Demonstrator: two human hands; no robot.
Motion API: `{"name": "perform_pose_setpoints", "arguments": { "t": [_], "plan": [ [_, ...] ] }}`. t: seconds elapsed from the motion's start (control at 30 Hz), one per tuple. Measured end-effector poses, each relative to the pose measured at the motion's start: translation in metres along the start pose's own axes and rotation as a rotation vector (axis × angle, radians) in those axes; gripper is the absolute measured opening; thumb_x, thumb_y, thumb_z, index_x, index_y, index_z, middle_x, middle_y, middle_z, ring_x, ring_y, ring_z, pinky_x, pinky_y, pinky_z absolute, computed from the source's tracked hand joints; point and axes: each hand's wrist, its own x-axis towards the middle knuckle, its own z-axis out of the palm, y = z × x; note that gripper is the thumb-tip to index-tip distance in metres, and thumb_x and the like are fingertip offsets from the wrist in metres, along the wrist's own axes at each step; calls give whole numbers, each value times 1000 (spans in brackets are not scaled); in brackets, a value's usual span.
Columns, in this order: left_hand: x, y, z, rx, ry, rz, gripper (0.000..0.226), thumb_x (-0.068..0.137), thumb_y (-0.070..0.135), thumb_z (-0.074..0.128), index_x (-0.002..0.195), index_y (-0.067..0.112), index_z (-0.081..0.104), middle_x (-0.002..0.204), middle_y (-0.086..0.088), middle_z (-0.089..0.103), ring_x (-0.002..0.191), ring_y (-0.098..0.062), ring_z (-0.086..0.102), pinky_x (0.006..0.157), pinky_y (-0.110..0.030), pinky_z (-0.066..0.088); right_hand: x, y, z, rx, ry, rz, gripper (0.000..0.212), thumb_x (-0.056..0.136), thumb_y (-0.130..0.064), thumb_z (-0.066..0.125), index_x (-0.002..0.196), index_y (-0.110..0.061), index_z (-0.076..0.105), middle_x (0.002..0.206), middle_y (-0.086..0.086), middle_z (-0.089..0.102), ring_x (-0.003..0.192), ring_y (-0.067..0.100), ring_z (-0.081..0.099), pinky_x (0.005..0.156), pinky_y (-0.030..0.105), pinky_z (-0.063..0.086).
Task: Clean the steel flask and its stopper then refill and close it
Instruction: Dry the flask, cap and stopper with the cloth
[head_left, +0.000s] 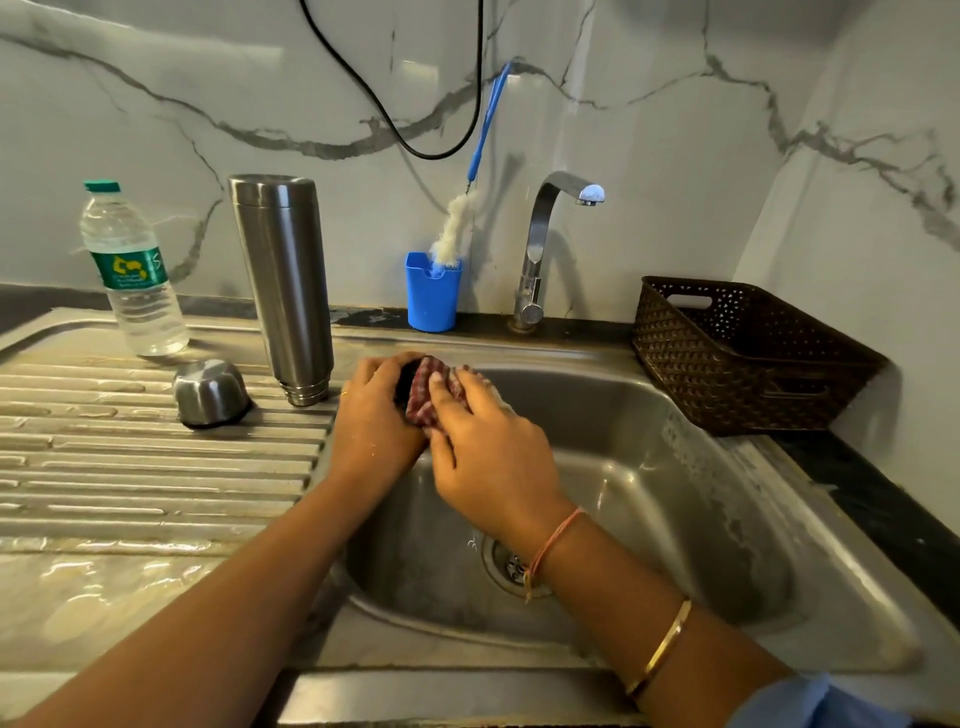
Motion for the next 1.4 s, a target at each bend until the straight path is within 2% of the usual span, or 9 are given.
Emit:
{"name": "perform_pose_setpoints", "arguments": {
  "t": [0.17,0.4,0.53,0.63,0.7,0.83,1.0,1.27,1.4],
  "plan": [
    [-3,8,2,-62,68,27,54,78,10,73,128,16,55,110,9,45,105,-11,51,92,-22,39,2,-3,0,114,16,175,47,99,-33,35,143,-17,36,144,7,39,122,30,48,94,38,43],
    [-4,9,2,-247,-11,59,62,72,2,76,124,21,48,107,25,50,105,4,53,95,-14,43,14,13,-4,950,93,506,31,94,-29,55,80,-5,68,77,10,69,77,23,65,77,42,54],
    [-3,9,2,-204,-108,18,60,75,5,75,121,23,42,107,16,53,95,7,53,82,0,37,4,5,0,340,79,261,24,95,-31,46,94,-13,63,97,7,63,86,26,62,76,39,52],
    [-2,5,1,-57,-134,98,64,79,8,72,134,22,44,120,5,54,116,-13,47,99,-21,36,1,0,1,59,65,89,34,97,-29,38,124,-13,53,117,7,54,99,29,58,78,36,46],
    [-1,2,1,-44,-92,137,61,76,8,73,130,23,50,112,12,54,116,-18,45,100,-32,39,3,1,-2,97,91,114,31,96,-31,39,116,-15,56,112,6,56,95,28,59,78,37,48],
    [-3,4,2,-252,-72,131,57,70,10,79,117,30,51,110,10,59,108,-8,55,92,-17,45,12,16,-8,664,107,390,27,94,-30,52,89,-9,68,91,12,70,85,28,66,80,43,53],
    [-3,12,3,-415,-64,147,60,70,7,80,111,32,45,116,6,56,111,-7,56,94,-20,48,18,43,-8,1883,-238,706,33,94,-20,43,116,-2,60,107,20,64,92,27,62,93,42,46],
    [-2,11,6,-339,-210,65,71,81,12,71,138,30,32,121,24,44,122,-2,46,106,-26,40,20,43,3,1993,-301,700,36,92,-25,40,112,-3,60,94,16,63,84,24,60,87,38,47],
    [2,4,10,-269,-112,23,57,78,20,75,121,37,42,118,12,49,113,-12,53,94,-25,49,19,41,2,1861,-260,707,31,93,-27,45,101,-4,64,87,15,65,75,23,62,72,36,52]
  ]
}}
